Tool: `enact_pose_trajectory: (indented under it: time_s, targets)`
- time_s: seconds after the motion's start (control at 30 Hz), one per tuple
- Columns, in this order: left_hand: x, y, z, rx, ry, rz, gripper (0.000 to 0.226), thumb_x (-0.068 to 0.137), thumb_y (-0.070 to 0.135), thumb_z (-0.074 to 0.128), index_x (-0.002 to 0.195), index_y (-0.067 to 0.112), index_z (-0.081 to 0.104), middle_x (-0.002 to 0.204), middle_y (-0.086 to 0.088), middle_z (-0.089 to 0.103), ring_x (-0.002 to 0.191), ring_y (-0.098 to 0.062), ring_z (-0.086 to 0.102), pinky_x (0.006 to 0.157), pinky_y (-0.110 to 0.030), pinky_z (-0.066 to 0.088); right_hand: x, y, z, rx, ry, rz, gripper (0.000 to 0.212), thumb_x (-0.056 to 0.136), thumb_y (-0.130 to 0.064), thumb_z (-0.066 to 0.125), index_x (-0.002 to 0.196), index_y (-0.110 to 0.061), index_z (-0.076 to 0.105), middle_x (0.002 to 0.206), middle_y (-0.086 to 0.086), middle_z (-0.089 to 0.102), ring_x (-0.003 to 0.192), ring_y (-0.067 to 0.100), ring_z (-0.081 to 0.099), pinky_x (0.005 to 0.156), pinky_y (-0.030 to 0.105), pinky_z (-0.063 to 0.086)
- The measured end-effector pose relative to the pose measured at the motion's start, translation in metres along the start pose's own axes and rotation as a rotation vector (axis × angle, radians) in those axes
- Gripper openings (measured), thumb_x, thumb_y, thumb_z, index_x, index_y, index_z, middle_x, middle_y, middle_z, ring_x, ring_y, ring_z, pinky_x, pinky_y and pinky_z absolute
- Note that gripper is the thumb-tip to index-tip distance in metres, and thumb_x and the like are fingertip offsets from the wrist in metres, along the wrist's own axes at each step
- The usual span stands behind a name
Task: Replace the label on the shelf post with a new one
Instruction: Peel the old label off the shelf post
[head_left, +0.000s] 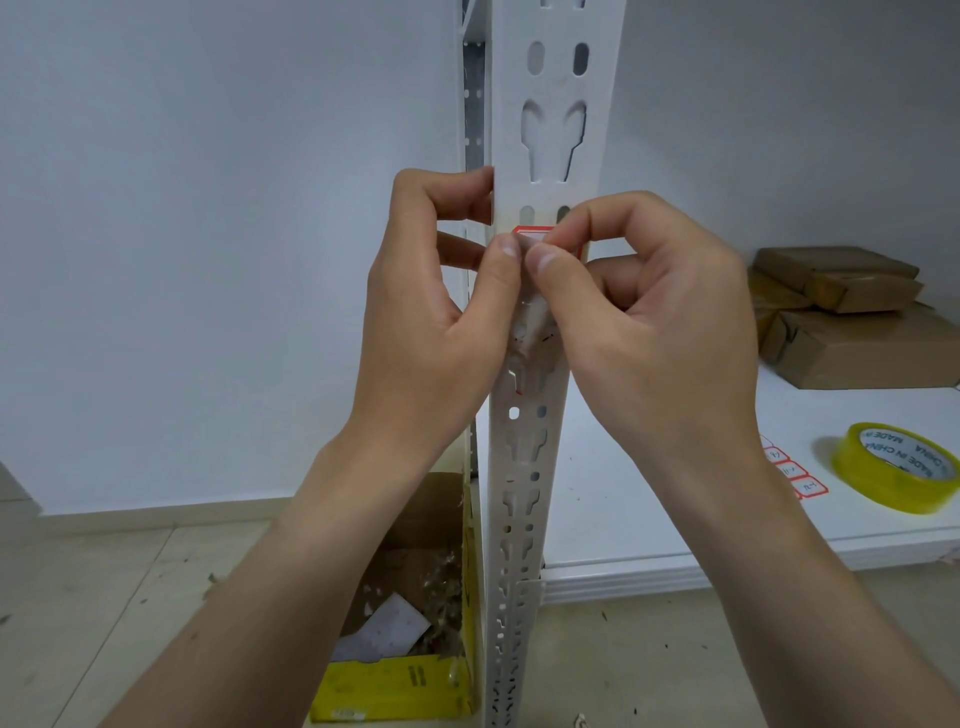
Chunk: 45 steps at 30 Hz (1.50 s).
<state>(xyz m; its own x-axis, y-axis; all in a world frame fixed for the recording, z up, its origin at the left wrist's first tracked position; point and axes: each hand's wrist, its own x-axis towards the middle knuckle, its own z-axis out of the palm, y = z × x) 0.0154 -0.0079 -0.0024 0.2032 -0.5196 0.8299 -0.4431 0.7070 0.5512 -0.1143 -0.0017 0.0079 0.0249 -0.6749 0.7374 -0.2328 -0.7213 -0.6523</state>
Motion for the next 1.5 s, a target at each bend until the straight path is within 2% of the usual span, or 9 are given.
enact_pose_trajectory:
  time_s: [0.17,0.3,0.4,0.6,0.7,0.9,1.07,1.3,1.5]
  targets:
    - [0.0,0.001,0.0,-0.007,0.001,-0.015,0.024,0.102,0.013,0.06,0.123,0.011,0.051,0.116,0.004,0.064,0.099,-0.014,0.069,0.077,-0.03,0.061,-0.001,0.0,-0.001,0.028,-0.012,0.022,0.009,0.098,-0.021,0.069,0.09,-0.02,0.066,0.06,0.01,0.07,0.04,0.021,0.053,0.042,0.012,0.036]
    - [-0.001,0.001,0.0,-0.01,-0.002,-0.017,0.023,0.101,0.013,0.061,0.122,0.013,0.051,0.116,0.004,0.065,0.099,-0.014,0.069,0.077,-0.032,0.061,-0.001,0.001,-0.002,0.037,-0.017,0.03,0.009,0.099,-0.021,0.068,0.09,-0.019,0.065,0.059,0.011,0.069,0.036,0.011,0.045,0.041,0.01,0.034]
    - [-0.001,0.001,0.001,-0.011,-0.002,-0.02,0.023,0.101,0.012,0.06,0.122,0.013,0.051,0.116,0.004,0.065,0.1,-0.014,0.07,0.076,-0.035,0.062,-0.001,0.001,-0.003,0.047,-0.027,0.034,0.009,0.099,-0.021,0.068,0.091,-0.019,0.064,0.063,0.012,0.072,0.037,0.01,0.045,0.041,0.012,0.035]
    - [0.0,0.0,0.001,-0.021,-0.005,-0.014,0.022,0.101,0.011,0.058,0.12,0.016,0.05,0.115,0.006,0.063,0.099,-0.014,0.068,0.074,-0.021,0.057,-0.001,0.001,-0.003,0.054,-0.033,0.033,0.013,0.1,-0.021,0.067,0.088,-0.022,0.062,0.06,0.014,0.069,0.035,0.009,0.041,0.04,0.014,0.033]
    - [0.0,0.0,0.001,-0.042,-0.011,-0.02,0.02,0.101,0.011,0.052,0.119,0.018,0.048,0.117,0.002,0.064,0.093,-0.015,0.067,0.067,-0.014,0.051,-0.002,0.003,-0.003,0.058,-0.031,0.042,0.013,0.1,-0.019,0.066,0.088,-0.019,0.061,0.057,0.014,0.066,0.035,0.009,0.04,0.04,0.013,0.031]
    - [0.0,-0.001,0.004,-0.062,-0.006,-0.015,0.019,0.1,0.012,0.048,0.118,0.017,0.048,0.115,0.001,0.065,0.088,-0.016,0.065,0.065,-0.015,0.047,-0.003,0.007,-0.002,0.067,-0.015,0.033,0.012,0.101,-0.018,0.063,0.09,-0.017,0.06,0.052,0.016,0.058,0.035,0.01,0.036,0.04,0.015,0.03]
    - [-0.001,0.0,0.007,-0.074,0.01,-0.013,0.02,0.099,0.012,0.049,0.119,0.014,0.048,0.112,0.005,0.063,0.087,-0.017,0.064,0.063,-0.016,0.047,-0.002,0.01,-0.002,0.083,-0.009,0.028,0.012,0.102,-0.018,0.064,0.091,-0.014,0.06,0.049,0.015,0.053,0.037,0.019,0.037,0.041,0.023,0.031]
    - [-0.001,0.0,0.008,-0.077,0.023,-0.014,0.025,0.099,0.015,0.051,0.123,0.009,0.048,0.117,-0.006,0.064,0.09,-0.024,0.068,0.062,-0.021,0.052,-0.003,0.013,-0.002,0.115,-0.003,0.012,0.011,0.102,-0.017,0.064,0.092,-0.014,0.06,0.048,0.014,0.051,0.038,0.013,0.034,0.041,0.026,0.03]
    - [-0.003,0.004,0.01,-0.031,0.072,-0.017,0.023,0.099,0.015,0.053,0.121,0.013,0.049,0.114,0.005,0.063,0.096,-0.018,0.068,0.067,-0.02,0.055,-0.003,0.016,0.0,0.168,0.002,0.029,0.012,0.103,-0.017,0.063,0.093,-0.014,0.058,0.047,0.012,0.047,0.039,0.016,0.034,0.041,0.028,0.029]
